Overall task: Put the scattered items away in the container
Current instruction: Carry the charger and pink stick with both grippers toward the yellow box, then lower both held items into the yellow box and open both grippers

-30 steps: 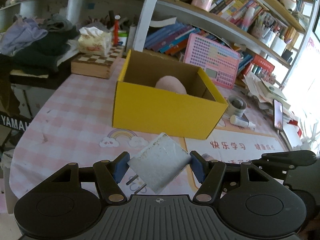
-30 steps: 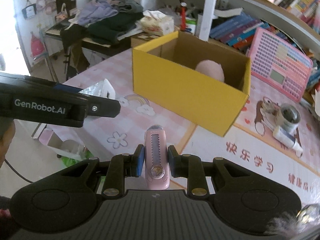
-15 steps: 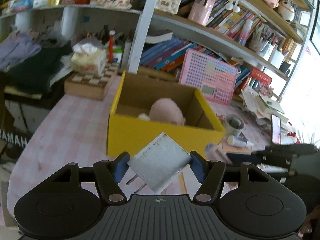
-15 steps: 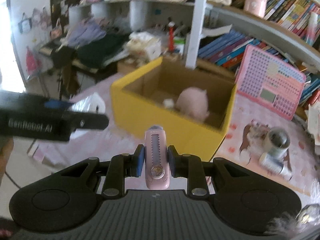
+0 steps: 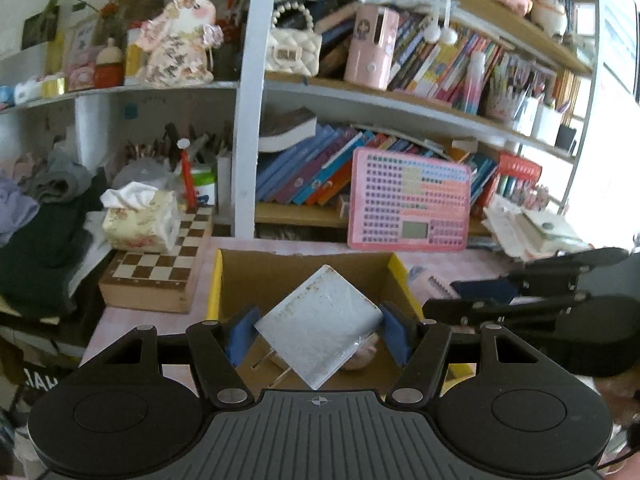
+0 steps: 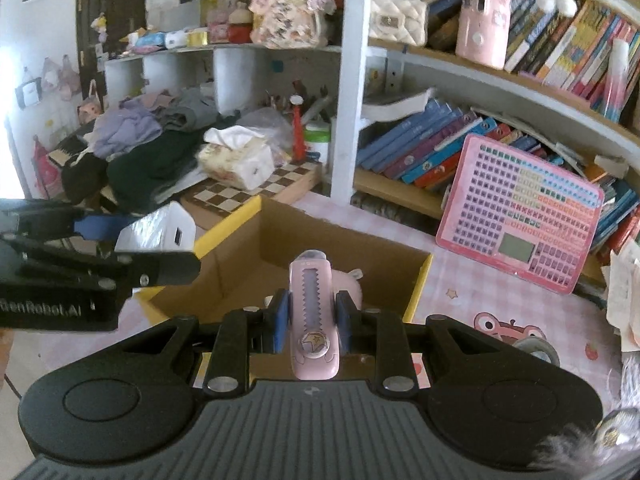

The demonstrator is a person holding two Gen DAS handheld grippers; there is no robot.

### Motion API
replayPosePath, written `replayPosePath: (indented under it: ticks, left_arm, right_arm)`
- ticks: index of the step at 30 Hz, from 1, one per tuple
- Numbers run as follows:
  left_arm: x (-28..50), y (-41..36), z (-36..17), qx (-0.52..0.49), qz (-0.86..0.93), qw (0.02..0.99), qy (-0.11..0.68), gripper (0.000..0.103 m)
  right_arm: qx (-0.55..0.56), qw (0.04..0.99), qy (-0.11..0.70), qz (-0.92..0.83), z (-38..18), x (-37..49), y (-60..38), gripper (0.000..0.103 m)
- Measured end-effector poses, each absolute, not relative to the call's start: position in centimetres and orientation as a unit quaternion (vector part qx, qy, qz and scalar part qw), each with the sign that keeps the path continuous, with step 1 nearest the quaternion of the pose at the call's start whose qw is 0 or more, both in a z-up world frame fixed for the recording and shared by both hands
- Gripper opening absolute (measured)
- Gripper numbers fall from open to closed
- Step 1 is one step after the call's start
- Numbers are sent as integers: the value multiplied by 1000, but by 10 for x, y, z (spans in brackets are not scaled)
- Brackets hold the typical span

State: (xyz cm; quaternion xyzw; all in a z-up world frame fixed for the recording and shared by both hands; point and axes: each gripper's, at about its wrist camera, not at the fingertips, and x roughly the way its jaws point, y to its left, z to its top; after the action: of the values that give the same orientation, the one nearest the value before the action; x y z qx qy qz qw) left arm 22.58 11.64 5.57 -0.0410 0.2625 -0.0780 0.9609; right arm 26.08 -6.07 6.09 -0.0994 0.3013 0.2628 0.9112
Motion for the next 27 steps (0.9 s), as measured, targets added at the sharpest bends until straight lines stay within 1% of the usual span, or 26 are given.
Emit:
replayPosePath:
  ticks: [7,14,17,23,27]
  left_arm:
    - [275,99,21,-1,-92,943,319,65]
    - [307,94,-14,-7,-107,917,385,65]
    - [312,91,-21,-1,-111,910,400,65]
    - [319,88,-30,-1,-106,902,419,65]
    - [321,87,-35,1,-103,899,426,65]
  right_arm:
    - [-94,894,343,274,40,322,-40,24]
    - [-88,859,406,298,7,388,9,23]
    - [-77,843,434,310,-8,411,28,23]
    - [-97,802,486,333,-41,436,60,23]
    - [-107,790,502,335,-58,446,72,23]
